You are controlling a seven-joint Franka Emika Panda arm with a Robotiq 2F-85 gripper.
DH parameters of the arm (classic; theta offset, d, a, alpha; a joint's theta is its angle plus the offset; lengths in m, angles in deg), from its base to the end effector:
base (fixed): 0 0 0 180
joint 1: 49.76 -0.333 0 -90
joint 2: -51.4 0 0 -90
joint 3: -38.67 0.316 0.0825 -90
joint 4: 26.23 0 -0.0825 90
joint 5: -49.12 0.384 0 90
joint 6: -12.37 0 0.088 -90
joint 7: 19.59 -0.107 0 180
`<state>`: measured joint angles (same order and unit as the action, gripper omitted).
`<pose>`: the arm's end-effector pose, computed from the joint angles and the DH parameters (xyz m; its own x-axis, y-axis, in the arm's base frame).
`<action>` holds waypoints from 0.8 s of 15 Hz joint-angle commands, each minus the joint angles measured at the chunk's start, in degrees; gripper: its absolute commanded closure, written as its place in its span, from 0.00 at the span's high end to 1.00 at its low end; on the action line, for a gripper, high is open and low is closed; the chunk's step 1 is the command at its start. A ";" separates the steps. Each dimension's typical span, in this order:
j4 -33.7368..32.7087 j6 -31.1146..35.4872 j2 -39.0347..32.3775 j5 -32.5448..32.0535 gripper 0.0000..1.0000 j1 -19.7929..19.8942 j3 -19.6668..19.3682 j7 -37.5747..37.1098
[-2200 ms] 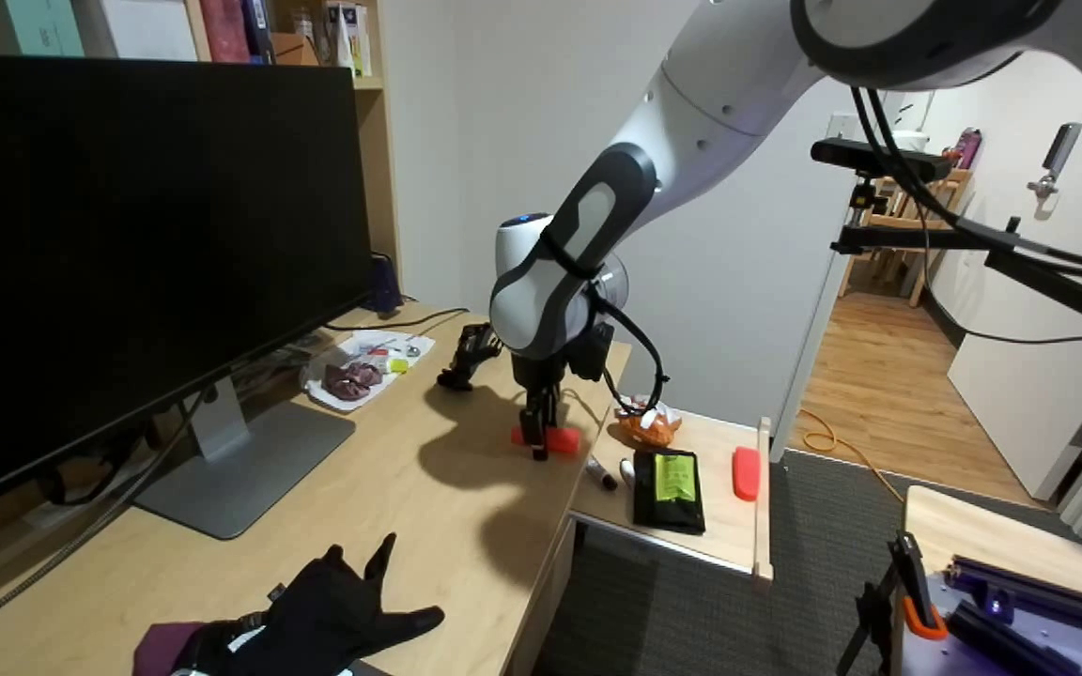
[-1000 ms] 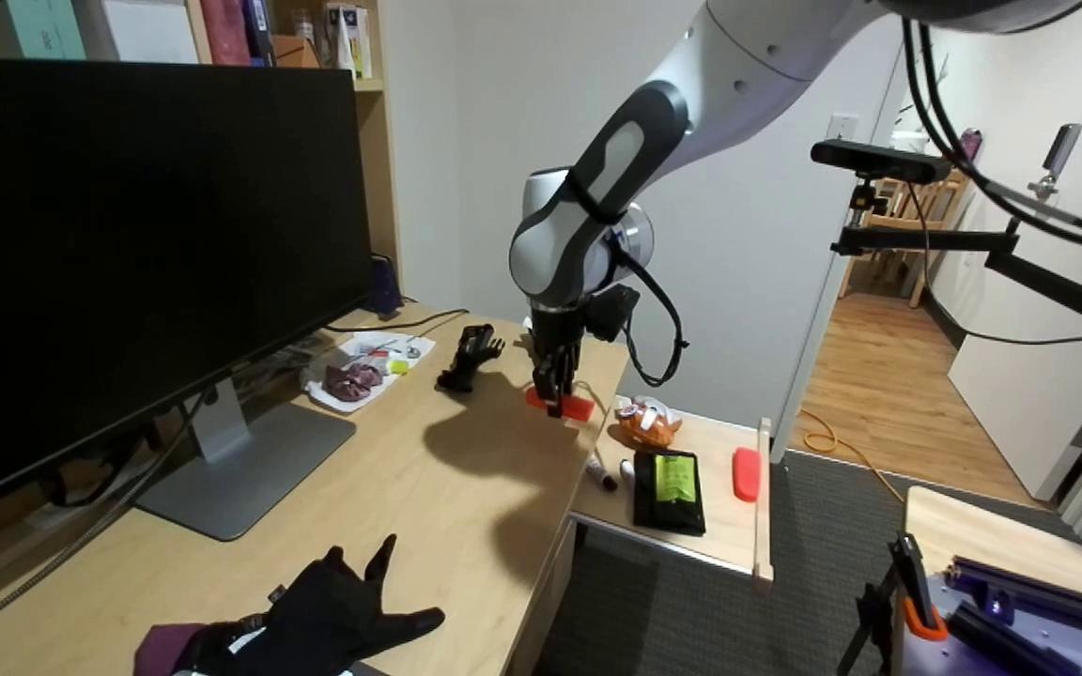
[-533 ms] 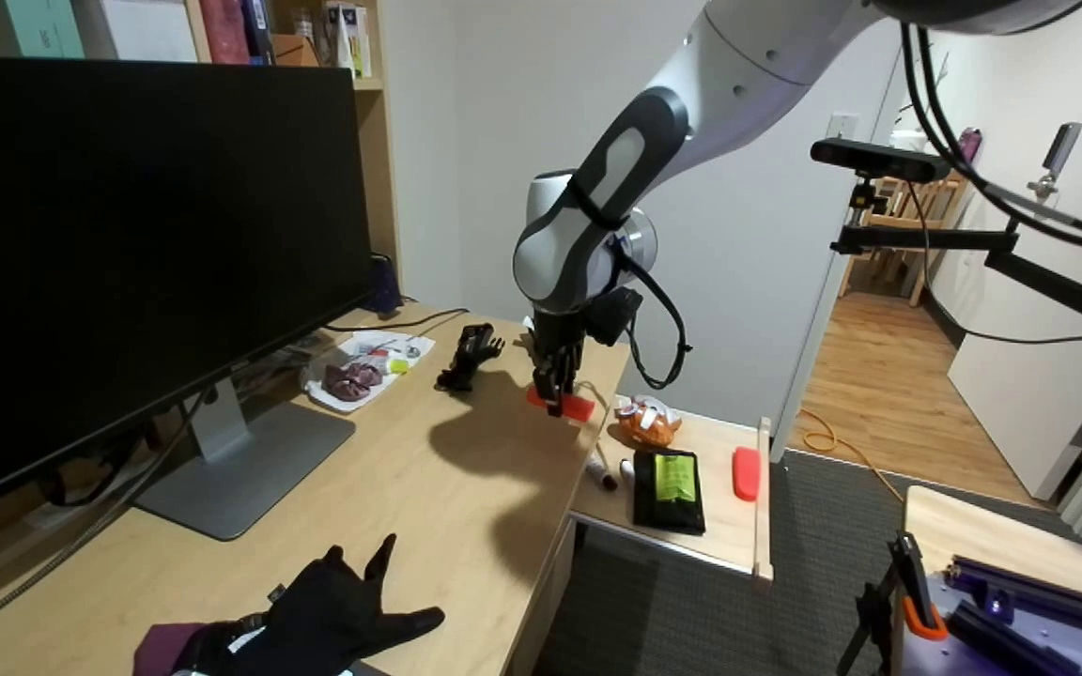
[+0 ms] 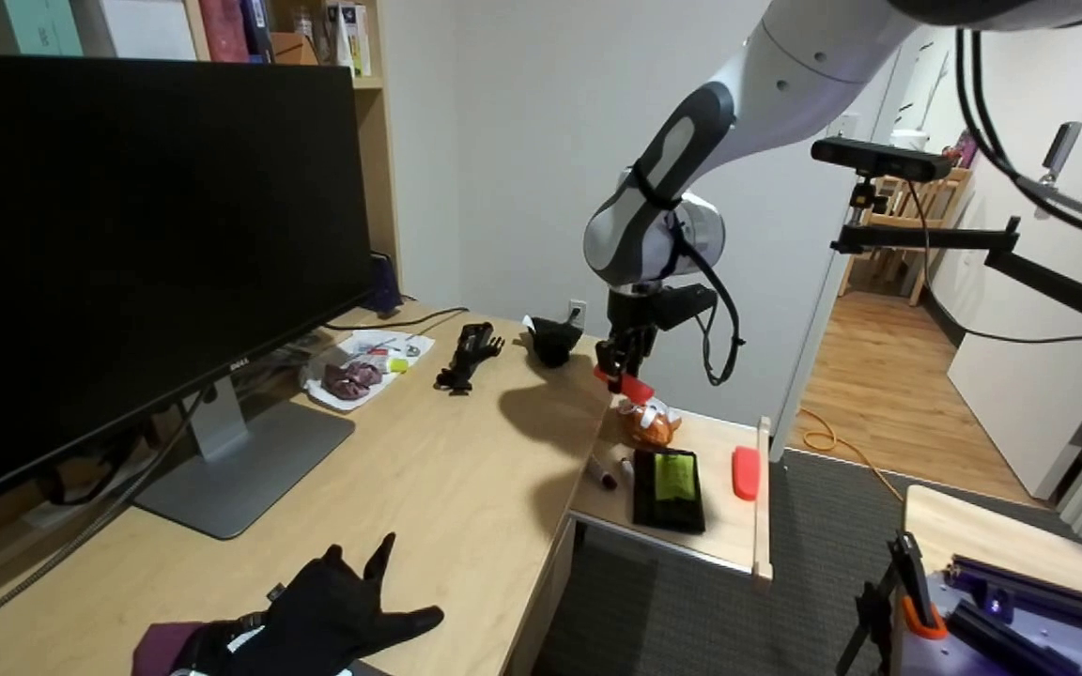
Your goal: Move the black gloves to the left then put the orange object in the drawer
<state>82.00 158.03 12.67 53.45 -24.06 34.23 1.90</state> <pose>0.5420 -0.3141 0.1432 0.9804 -0.1960 -0.0207 -0.1960 -0.9806 -0.0005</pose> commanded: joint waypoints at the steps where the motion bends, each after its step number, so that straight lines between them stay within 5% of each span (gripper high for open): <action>1: 4.39 1.50 2.34 3.75 0.19 4.78 0.40 1.87; 6: 9.69 9.55 1.65 11.42 0.19 12.98 5.38 7.23; 12: 14.21 23.43 -0.80 15.95 0.19 27.09 19.93 13.28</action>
<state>93.64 177.04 12.09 68.11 -3.43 48.01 11.85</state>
